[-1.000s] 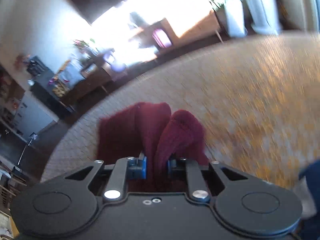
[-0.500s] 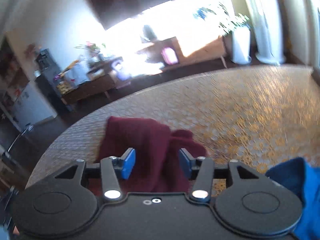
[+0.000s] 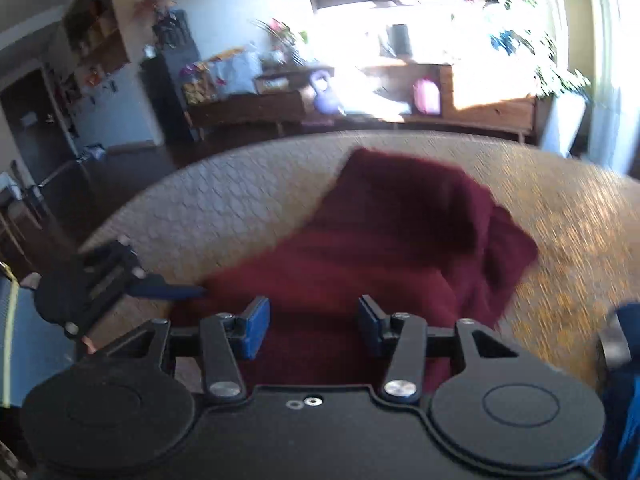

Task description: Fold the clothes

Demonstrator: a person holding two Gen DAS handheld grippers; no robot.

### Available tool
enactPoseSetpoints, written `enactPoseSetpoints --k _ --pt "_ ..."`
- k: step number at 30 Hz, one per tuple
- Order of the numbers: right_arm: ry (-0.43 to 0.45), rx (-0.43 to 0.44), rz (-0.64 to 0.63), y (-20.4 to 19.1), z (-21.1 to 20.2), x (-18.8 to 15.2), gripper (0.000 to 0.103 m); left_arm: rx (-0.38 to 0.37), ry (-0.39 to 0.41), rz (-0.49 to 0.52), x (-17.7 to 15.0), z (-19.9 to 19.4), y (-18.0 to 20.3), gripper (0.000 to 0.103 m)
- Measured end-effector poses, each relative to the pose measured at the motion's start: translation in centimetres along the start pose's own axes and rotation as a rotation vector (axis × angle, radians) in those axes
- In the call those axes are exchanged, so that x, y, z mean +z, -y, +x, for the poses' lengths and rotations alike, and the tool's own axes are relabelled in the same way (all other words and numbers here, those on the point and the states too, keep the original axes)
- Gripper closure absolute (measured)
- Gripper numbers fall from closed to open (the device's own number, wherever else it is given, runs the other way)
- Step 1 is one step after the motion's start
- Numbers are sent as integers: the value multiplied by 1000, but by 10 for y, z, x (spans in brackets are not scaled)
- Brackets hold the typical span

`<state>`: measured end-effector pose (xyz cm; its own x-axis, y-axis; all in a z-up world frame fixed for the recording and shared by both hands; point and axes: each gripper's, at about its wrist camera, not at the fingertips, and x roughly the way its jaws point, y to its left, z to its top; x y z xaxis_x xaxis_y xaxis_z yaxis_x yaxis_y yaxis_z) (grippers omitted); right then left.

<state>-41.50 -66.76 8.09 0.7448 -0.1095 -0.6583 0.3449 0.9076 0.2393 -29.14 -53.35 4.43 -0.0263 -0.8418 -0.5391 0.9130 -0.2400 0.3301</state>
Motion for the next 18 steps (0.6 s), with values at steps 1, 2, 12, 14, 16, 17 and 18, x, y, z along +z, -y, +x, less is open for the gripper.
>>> enactPoseSetpoints --k 1,2,12,14,16,17,18 --pt "-17 -11 29 8 1 -10 0 -24 1 -10 -1 -1 1 1" --pt "-19 -10 60 15 1 -20 0 -42 -1 -17 -1 0 1 0" --pt "64 57 150 39 -6 -51 0 -63 -38 47 -7 8 12 0" --pt "62 64 165 40 -12 -49 0 -57 -40 52 -9 8 14 0" --pt "89 67 216 40 -24 -46 0 -47 -42 67 -10 8 15 0" --pt "110 52 236 42 -29 -43 0 -43 -42 74 -11 9 16 0" --pt "133 29 256 44 -34 -40 0 -39 -42 80 -12 9 17 0"
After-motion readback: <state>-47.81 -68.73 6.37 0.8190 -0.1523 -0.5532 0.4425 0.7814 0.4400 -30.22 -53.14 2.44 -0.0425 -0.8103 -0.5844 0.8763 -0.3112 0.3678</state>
